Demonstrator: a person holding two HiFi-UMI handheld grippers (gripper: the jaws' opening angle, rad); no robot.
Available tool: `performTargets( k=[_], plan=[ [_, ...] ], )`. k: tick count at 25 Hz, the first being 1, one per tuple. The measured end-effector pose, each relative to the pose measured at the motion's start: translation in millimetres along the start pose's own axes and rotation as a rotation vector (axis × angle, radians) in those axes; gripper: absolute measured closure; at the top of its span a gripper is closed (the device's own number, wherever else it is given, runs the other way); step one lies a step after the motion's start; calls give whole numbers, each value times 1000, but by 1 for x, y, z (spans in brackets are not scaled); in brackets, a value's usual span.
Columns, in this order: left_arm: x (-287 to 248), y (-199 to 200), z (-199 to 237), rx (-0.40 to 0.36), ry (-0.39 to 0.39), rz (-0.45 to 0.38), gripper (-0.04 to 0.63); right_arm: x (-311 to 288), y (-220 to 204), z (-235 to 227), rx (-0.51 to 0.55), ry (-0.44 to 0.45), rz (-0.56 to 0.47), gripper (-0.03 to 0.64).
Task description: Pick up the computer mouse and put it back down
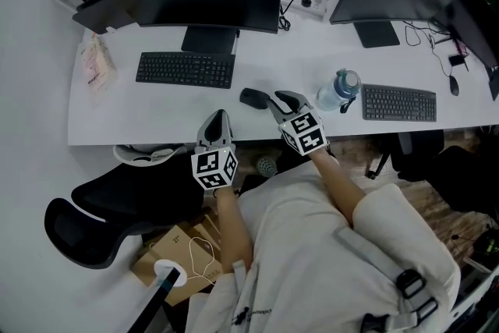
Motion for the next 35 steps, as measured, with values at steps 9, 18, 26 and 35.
performTargets(
  k=[9, 18, 26, 35],
  plan=[
    [-2, 0, -2, -4, -12, 9, 572, 6, 9, -3, 2, -15, -30, 562],
    [-3, 2, -5, -17, -27, 8, 572, 9, 12, -1, -10, 15, -60, 612],
    [-4, 2, -9, -23, -30, 13, 573, 9, 11, 0, -8, 25, -68, 614],
    [-4, 2, -8, -32, -32, 16, 572, 6, 11, 1, -4, 38, -60, 614]
  ],
)
Point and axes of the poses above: the fingertips, and each gripper's own axes: x backward along the fingers, z to its left, y out of its top, the point moved 9 cm from there along x, backward along the fingers, and after that the axes turned 12 degrees about -y, right-handed, at the moved point
